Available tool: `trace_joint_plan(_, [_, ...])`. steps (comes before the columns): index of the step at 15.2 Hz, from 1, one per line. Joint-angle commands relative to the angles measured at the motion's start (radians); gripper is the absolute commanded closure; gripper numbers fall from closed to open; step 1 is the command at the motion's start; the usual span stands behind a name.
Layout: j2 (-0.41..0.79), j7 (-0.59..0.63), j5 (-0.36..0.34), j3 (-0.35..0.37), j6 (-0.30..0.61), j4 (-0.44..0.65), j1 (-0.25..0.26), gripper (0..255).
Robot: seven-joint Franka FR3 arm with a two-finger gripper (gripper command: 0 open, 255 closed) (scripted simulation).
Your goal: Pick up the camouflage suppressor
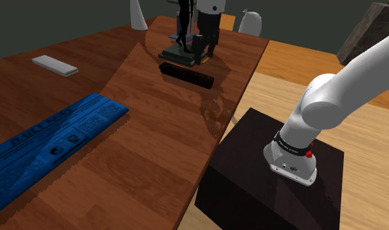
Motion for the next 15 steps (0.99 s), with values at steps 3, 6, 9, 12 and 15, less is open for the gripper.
trace_joint_plan(3, [0.145, 0.059, -0.020, 0.045, 0.074, 0.075, 0.006, 0])
trace_joint_plan(6, [0.223, 0.091, -0.038, 0.065, 0.106, 0.121, 0.010, 0])
trace_joint_plan(9, [0.234, 0.094, -0.040, 0.067, 0.146, 0.091, 0.010, 0])
trace_joint_plan(12, [0.247, 0.097, -0.043, 0.068, 0.187, 0.063, 0.010, 0])
trace_joint_plan(15, [0.255, 0.098, -0.045, 0.069, 0.209, 0.049, 0.010, 0])
